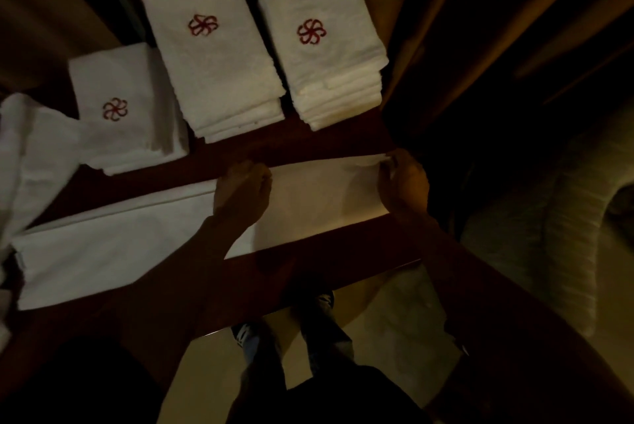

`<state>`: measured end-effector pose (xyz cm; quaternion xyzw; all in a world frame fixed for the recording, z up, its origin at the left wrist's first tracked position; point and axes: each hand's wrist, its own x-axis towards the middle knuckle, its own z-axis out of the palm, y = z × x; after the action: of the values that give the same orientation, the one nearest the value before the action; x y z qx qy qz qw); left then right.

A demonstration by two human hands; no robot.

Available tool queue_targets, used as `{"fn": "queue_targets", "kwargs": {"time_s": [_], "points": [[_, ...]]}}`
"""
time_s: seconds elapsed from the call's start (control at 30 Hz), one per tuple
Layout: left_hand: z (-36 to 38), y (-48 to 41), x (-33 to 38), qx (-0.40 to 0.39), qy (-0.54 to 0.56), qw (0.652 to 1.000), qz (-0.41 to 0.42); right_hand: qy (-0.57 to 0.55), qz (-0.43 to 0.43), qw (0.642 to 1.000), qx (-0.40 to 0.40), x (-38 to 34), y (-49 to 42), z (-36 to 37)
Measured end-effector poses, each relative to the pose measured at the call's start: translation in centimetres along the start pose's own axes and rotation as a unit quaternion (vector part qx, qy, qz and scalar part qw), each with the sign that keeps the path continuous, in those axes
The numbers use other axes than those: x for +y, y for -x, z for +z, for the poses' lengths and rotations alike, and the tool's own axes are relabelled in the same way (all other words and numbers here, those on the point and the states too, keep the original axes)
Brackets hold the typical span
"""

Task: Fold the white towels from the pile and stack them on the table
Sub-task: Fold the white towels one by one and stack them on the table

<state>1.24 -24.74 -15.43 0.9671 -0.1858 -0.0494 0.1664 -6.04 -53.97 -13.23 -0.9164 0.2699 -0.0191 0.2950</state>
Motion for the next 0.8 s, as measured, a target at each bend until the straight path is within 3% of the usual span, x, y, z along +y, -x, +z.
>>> {"fn": "queue_targets", "kwargs": {"time_s": [0.17,0.27,0.33,0.4,0.6,0.73,0.8], "points": [[0.7,-0.2,2.1,0.041,-0.021,0.999,0.021,0.111,-0.045,0.992,0.041,-0.2,0.8,1.1],[2.1,-0.7,3.4,-0.004,0.014,0.992,0.122,0.124,-0.087,0.988,-0.028,-0.7,1.4,1.6],[3.2,-0.7,3.8,-0.048,-0.020,0.985,0.164,0.145,-0.057,0.983,-0.101,-0.5,1.9,2.0],[3.8,-0.4,4.0,-0.087,-0.065,0.982,0.153,0.161,-0.037,0.976,-0.143,0.3,2.4,2.5],[4.4,0.1,4.2,-0.128,-0.140,0.974,0.128,0.205,-0.056,0.963,-0.166,2.8,3.4,3.2],[4.1,-0.6,5.3,-0.086,-0.093,0.986,0.112,0.180,-0.064,0.968,-0.163,2.5,3.2,3.2],[4.2,-1.4,6.5,-0.062,-0.066,0.990,0.106,0.147,-0.045,0.981,-0.121,2.2,3.1,2.4]]}}
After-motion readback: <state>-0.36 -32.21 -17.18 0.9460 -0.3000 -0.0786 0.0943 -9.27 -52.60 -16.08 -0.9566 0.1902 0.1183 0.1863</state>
